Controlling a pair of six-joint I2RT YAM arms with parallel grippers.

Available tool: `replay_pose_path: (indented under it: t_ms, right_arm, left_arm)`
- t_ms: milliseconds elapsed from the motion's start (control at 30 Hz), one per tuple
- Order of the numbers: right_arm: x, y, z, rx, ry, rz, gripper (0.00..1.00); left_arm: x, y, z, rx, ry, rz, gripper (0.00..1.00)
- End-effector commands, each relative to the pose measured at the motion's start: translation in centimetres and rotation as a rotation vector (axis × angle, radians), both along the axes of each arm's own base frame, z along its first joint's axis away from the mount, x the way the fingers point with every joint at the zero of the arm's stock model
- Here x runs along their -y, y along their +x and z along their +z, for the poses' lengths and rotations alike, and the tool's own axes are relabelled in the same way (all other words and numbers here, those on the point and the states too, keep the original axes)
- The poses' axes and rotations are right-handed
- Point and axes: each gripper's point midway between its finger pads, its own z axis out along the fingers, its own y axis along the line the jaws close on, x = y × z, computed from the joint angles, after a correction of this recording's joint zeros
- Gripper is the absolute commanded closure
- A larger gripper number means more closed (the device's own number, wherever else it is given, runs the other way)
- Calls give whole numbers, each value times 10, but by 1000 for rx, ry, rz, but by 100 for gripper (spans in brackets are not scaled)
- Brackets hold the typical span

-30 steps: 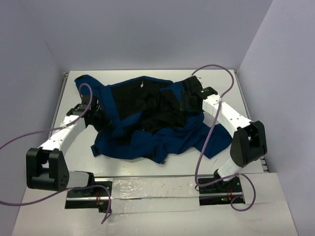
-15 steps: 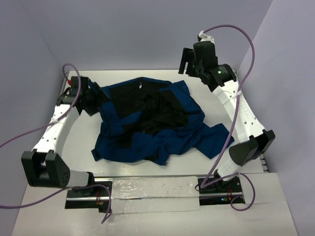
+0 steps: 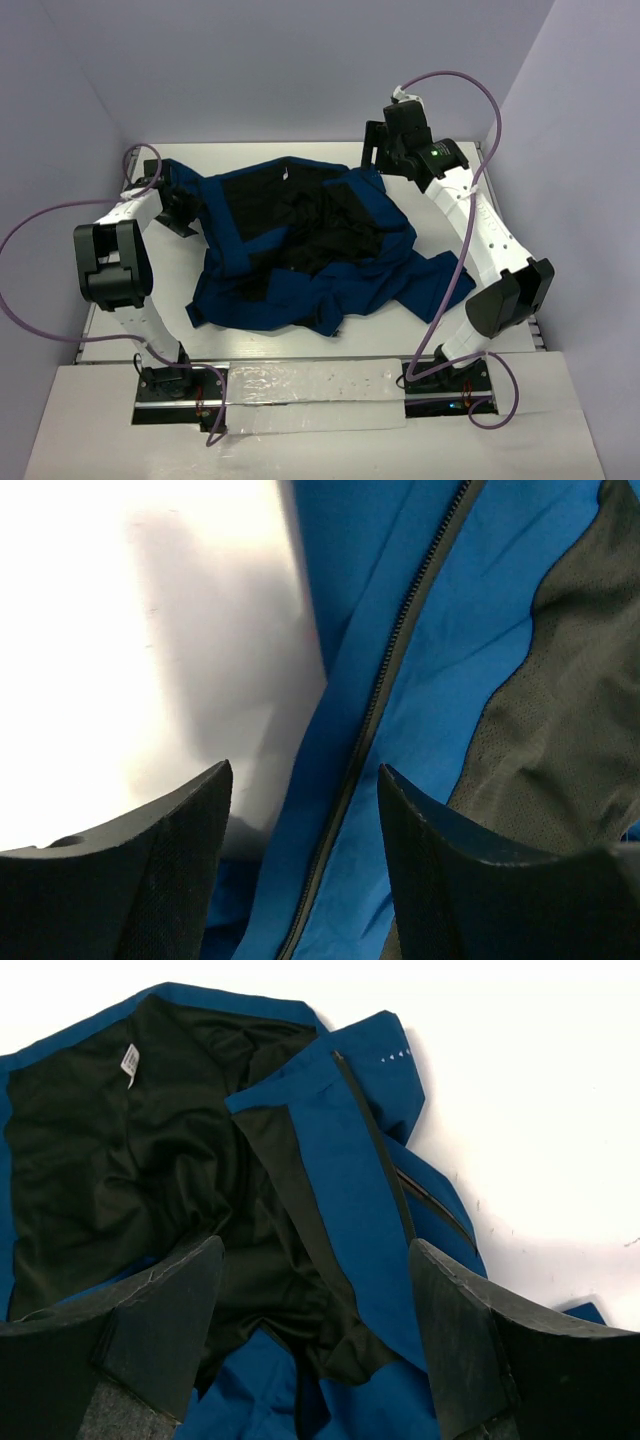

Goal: Zip up the jacket

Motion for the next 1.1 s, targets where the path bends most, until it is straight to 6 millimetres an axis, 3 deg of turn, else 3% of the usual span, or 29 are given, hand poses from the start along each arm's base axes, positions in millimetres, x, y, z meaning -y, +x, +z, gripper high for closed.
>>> replay_pose_path:
  t_ms: [0,233,433,667,900,1067]
  right_arm:
    - [4,-8,19,47,9,10,18]
    - [0,-3,10,24,6,24,18]
    - [-5,1,8,13,9,34,18]
    - [-5,2,1,-10,-9,26,19]
    - [-3,1,-1,-18,-18,25,19]
    - [-5,3,-1,-16,-10,23,19]
  left_arm:
    - [7,41,36,175,-31,-25,34]
    - [-13,45,46,177,103,-4,27]
    - [-21,63,33,122,231,-29,23]
    - [-7,84,14,81,248,-86,29]
    - [-12,82,-15,13,272,-83,31]
    - [-7,78,-28,0,244,-97,44]
